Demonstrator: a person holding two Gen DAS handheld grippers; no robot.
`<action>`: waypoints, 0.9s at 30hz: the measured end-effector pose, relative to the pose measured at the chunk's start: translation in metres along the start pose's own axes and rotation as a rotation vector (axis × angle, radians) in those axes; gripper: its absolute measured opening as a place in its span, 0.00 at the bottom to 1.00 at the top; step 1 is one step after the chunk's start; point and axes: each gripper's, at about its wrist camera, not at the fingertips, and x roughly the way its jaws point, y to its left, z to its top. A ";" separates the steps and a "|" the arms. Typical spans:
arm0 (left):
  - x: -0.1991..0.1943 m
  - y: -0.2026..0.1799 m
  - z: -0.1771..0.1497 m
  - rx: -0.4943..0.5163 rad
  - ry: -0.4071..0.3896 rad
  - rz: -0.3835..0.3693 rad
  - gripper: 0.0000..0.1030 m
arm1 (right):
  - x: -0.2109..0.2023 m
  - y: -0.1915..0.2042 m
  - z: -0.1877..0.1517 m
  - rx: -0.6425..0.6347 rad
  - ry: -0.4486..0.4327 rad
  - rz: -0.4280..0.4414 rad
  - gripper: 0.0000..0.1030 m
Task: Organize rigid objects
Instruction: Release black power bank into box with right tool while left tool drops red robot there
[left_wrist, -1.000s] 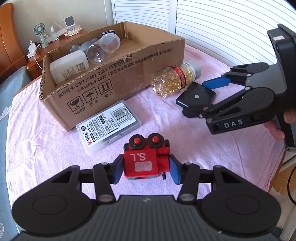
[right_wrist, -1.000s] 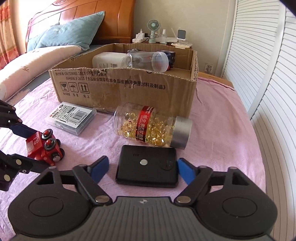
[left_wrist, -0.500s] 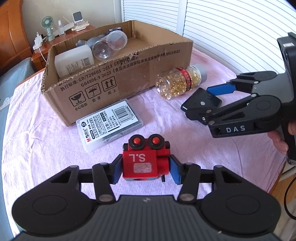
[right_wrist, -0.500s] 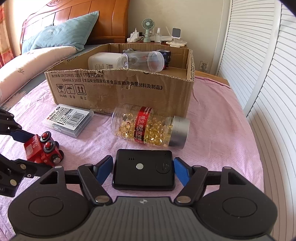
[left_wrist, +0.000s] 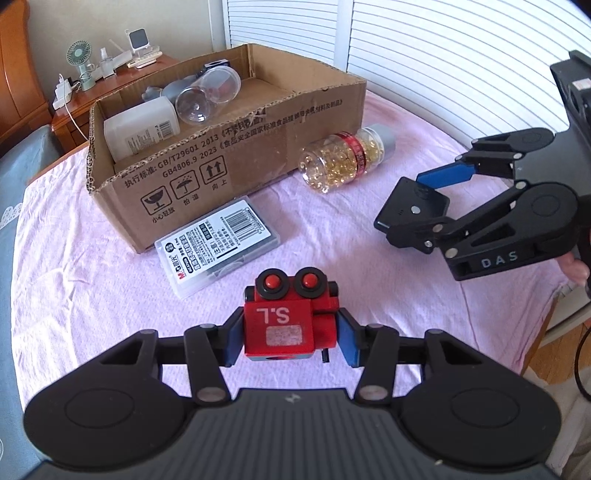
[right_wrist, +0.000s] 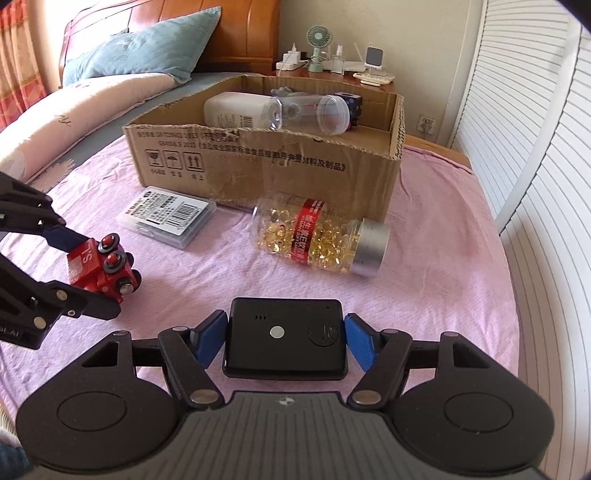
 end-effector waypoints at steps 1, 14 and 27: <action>-0.002 0.001 -0.001 -0.003 0.002 -0.006 0.48 | -0.004 0.000 0.001 -0.004 -0.002 0.007 0.72; -0.029 0.012 0.003 -0.021 -0.017 -0.034 0.48 | -0.046 -0.014 0.059 -0.057 -0.141 0.004 0.72; -0.039 0.031 0.022 -0.036 -0.064 -0.023 0.48 | 0.012 -0.038 0.135 -0.051 -0.135 0.008 0.72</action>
